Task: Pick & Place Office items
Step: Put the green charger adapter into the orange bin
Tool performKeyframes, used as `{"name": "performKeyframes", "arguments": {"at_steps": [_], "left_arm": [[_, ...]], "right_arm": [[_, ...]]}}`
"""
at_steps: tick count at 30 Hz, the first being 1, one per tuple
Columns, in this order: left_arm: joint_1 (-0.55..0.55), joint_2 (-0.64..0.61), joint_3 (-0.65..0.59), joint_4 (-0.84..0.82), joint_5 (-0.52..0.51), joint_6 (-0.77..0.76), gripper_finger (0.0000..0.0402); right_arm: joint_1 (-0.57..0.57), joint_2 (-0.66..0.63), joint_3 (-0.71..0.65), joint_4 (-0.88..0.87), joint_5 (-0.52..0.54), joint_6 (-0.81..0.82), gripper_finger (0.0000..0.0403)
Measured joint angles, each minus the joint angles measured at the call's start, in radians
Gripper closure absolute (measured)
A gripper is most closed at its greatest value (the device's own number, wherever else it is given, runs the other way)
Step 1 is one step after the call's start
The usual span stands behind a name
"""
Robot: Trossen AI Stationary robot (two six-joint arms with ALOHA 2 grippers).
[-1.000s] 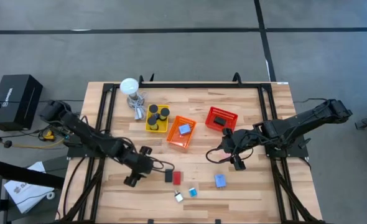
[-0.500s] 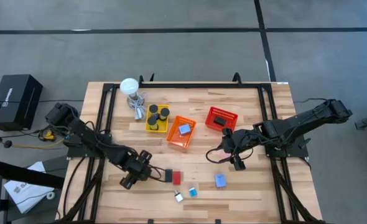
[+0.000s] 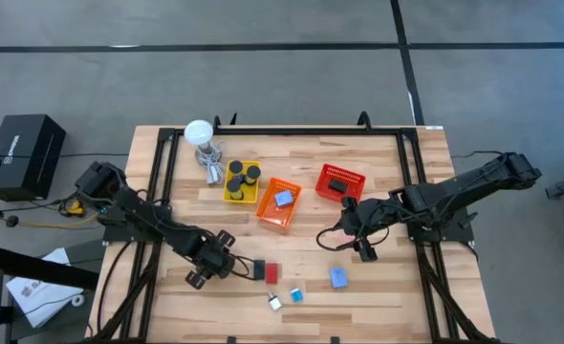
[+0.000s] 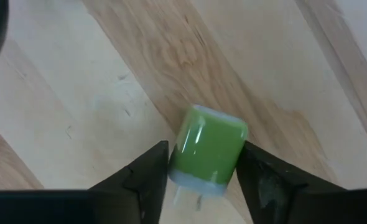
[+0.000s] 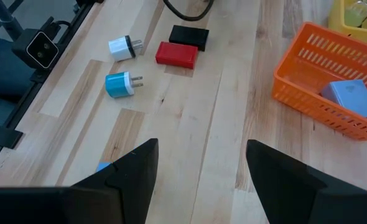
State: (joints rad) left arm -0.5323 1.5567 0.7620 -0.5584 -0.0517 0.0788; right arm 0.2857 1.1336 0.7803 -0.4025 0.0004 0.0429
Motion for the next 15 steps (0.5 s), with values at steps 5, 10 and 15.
{"name": "performKeyframes", "arguments": {"at_steps": [5, 10, 15], "left_arm": [[0.011, -0.004, 0.0, 0.01, 0.0, 0.0, 0.0262], [0.05, -0.004, 0.019, 0.024, -0.049, 0.0, 0.0257], [0.14, -0.005, 0.104, 0.029, -0.18, 0.055, 0.0261]], "right_arm": [[0.0, 0.0, 0.0, 0.0, 0.0, 0.0, 0.0168], [0.0, 0.0, 0.0, 0.0, 0.0, 0.0, 0.0168], [0.0, 0.0, 0.0, 0.0, 0.0, -0.011, 0.0168]]}}
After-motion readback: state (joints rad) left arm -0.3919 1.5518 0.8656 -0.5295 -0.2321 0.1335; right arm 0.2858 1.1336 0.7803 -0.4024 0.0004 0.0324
